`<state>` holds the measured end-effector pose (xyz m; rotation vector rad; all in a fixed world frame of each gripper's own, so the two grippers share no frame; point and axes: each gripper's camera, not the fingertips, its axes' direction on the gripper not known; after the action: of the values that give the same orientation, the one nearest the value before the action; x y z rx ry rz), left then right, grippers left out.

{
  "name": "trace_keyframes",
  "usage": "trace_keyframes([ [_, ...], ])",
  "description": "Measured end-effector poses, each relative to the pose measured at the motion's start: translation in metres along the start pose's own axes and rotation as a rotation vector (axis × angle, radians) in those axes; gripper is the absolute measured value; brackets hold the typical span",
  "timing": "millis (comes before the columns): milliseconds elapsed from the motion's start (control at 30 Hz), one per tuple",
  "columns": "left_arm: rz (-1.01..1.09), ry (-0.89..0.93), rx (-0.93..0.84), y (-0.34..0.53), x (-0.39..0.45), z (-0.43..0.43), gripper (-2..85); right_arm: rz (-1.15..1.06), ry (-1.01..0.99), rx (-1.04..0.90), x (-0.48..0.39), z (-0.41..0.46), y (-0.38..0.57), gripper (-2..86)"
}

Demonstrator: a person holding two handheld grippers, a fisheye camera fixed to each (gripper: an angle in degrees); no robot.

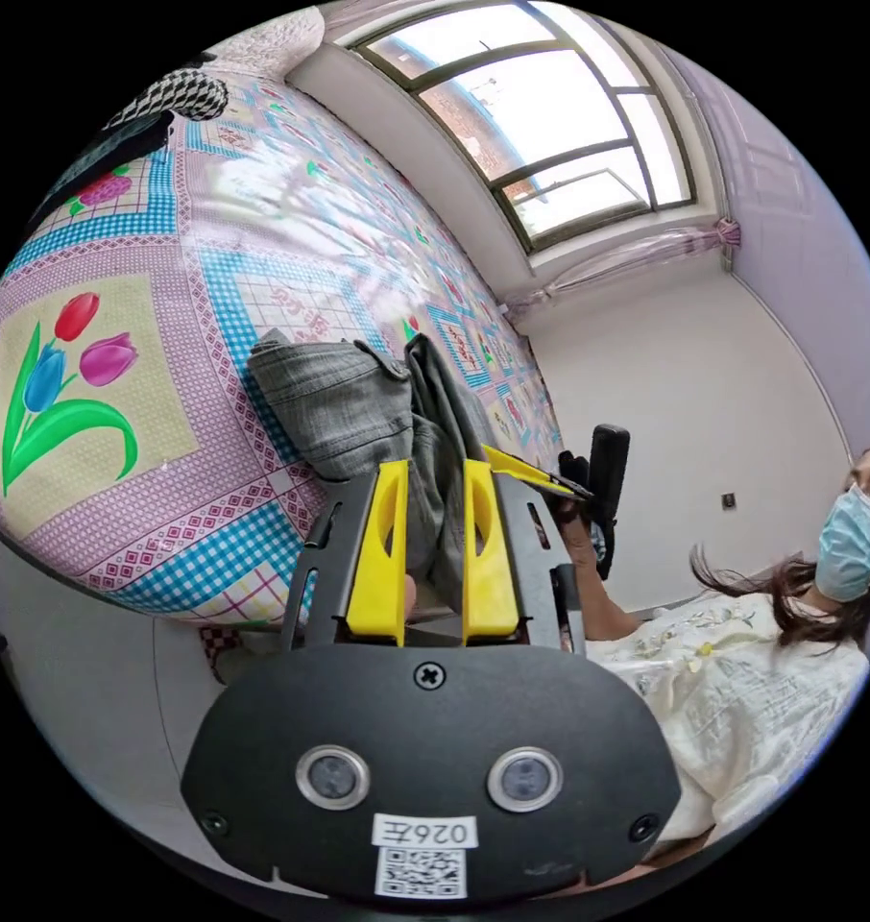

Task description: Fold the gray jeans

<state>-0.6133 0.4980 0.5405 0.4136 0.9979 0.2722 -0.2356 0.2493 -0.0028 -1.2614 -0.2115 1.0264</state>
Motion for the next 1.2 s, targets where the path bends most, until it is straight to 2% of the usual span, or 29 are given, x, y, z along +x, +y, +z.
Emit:
trace_keyframes([
  [67,0.004,-0.066,-0.014,-0.008,-0.007,-0.001,11.9,-0.076,0.196,-0.167,-0.015,0.068,-0.001,12.0],
  [133,0.012,-0.166,-0.041,-0.019,-0.018,0.000,15.8,-0.154,0.337,-0.121,-0.031,0.076,0.011,10.0],
  [233,0.029,-0.213,-0.083,-0.037,-0.034,0.006,18.3,-0.159,0.357,-0.116,-0.044,0.072,0.019,7.8],
  [400,0.025,-0.113,-0.135,-0.074,-0.059,0.029,20.3,-0.096,0.380,-0.105,-0.056,0.052,0.031,3.1],
  [500,0.064,-0.071,-0.156,-0.099,-0.061,0.041,19.7,0.006,0.292,-0.049,-0.053,0.022,0.053,1.8],
  [633,0.140,-0.126,-0.300,-0.130,-0.062,0.064,12.0,0.235,0.203,0.098,-0.025,-0.042,0.116,-0.6],
  [733,0.119,-0.096,-0.396,-0.146,-0.075,0.074,8.0,0.432,0.111,0.224,0.000,-0.081,0.177,-1.2],
  [867,0.099,-0.046,-0.386,-0.150,-0.096,0.068,6.8,0.702,0.068,0.460,0.010,-0.125,0.265,-1.0],
  [933,0.073,0.007,-0.361,-0.153,-0.112,0.063,6.6,0.766,0.110,0.516,0.005,-0.142,0.297,-1.0],
  [1100,0.071,0.048,-0.354,-0.163,-0.133,0.058,6.4,0.749,0.249,0.715,-0.040,-0.206,0.350,-0.9],
  [1200,0.126,0.023,-0.351,-0.167,-0.136,0.055,6.4,0.620,0.382,0.891,-0.098,-0.256,0.356,-0.6],
])
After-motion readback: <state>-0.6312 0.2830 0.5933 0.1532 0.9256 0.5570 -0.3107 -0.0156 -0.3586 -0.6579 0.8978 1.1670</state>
